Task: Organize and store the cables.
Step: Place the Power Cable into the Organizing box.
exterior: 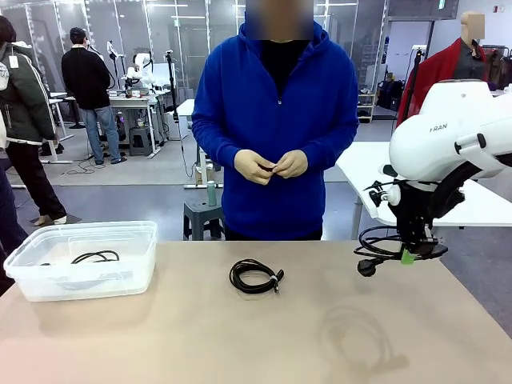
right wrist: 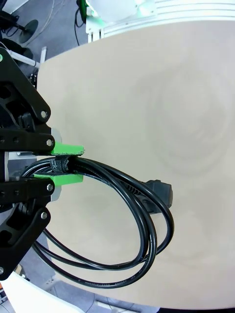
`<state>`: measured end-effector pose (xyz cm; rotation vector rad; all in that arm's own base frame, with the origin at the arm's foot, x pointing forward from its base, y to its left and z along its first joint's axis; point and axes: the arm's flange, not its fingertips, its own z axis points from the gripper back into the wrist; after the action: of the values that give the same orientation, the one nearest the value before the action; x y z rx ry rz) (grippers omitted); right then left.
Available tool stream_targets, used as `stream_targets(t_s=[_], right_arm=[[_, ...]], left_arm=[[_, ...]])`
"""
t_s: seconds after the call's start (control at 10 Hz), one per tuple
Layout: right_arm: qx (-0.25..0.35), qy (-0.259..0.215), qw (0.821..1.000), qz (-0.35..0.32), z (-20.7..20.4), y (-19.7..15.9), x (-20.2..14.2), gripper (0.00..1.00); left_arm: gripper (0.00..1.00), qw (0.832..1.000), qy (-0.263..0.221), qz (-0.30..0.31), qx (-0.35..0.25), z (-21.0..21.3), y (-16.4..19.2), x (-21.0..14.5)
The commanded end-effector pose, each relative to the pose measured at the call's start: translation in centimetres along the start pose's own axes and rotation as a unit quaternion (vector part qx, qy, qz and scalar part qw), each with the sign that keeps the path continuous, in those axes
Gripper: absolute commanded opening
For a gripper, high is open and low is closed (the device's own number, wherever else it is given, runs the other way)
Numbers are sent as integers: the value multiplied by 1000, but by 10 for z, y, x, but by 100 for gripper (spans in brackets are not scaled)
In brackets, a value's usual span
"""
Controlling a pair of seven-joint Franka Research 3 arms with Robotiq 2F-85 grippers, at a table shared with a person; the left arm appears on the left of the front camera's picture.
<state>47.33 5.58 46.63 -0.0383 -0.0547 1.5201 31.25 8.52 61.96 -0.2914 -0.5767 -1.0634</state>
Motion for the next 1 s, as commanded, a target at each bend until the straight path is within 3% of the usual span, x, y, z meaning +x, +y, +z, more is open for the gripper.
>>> stream_targets(t_s=[0.0,0.9], right_arm=[[17,14,1000,-23,12,8,15,18],[-12,-11,1000,3,6,31,111,18]], left_arm=[[100,1000,2,5,2,3,0,4],[100,1000,2,5,2,3,0,4]])
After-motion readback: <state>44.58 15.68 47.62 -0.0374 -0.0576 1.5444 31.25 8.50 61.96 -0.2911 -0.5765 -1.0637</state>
